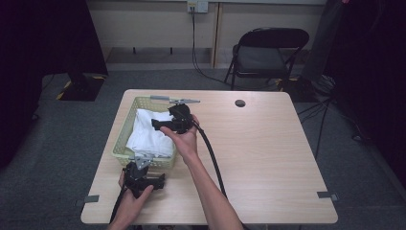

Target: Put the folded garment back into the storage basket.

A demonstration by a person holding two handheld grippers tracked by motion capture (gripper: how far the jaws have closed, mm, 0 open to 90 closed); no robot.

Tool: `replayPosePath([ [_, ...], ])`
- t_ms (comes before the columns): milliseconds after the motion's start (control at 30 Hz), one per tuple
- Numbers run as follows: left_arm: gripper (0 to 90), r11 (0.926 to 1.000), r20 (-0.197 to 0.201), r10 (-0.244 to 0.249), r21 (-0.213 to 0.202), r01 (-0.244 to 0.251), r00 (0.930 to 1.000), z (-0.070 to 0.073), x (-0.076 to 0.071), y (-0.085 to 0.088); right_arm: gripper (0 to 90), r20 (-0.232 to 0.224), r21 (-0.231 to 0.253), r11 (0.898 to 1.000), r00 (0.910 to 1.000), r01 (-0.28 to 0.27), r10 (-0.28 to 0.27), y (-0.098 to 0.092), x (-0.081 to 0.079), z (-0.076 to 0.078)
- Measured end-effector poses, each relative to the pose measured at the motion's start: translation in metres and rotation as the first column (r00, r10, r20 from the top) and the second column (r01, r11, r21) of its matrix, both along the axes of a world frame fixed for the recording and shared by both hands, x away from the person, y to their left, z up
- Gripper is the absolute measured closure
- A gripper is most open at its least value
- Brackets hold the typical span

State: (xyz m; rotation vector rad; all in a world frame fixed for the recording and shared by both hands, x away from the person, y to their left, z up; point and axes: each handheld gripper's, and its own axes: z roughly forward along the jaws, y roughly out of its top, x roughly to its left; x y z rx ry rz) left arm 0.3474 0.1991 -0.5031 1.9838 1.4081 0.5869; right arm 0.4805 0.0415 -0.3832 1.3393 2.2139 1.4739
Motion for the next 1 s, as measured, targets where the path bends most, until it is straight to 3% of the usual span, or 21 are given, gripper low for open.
replayPosePath([
  [167,0.1,1.0,0.0,0.0,0.001,0.0,1.0,0.0,0.0,0.0,8.0,0.023,-0.023,1.0,0.9996,0.015,-0.014,-0.008,-0.007,0.003],
  [467,0.1,1.0,0.0,0.0,-0.001,0.0,1.0,0.0,0.0,0.0,7.7,0.04,-0.002,0.999,0.998,0.05,-0.05,-0.031,-0.014,0.009],
  [1000,0.0,1.0,0.0,0.0,0.0,0.0,1.0,0.0,0.0,0.0,7.6,0.062,0.012,0.989,0.9869,0.148,-0.149,-0.092,-0.019,0.019],
])
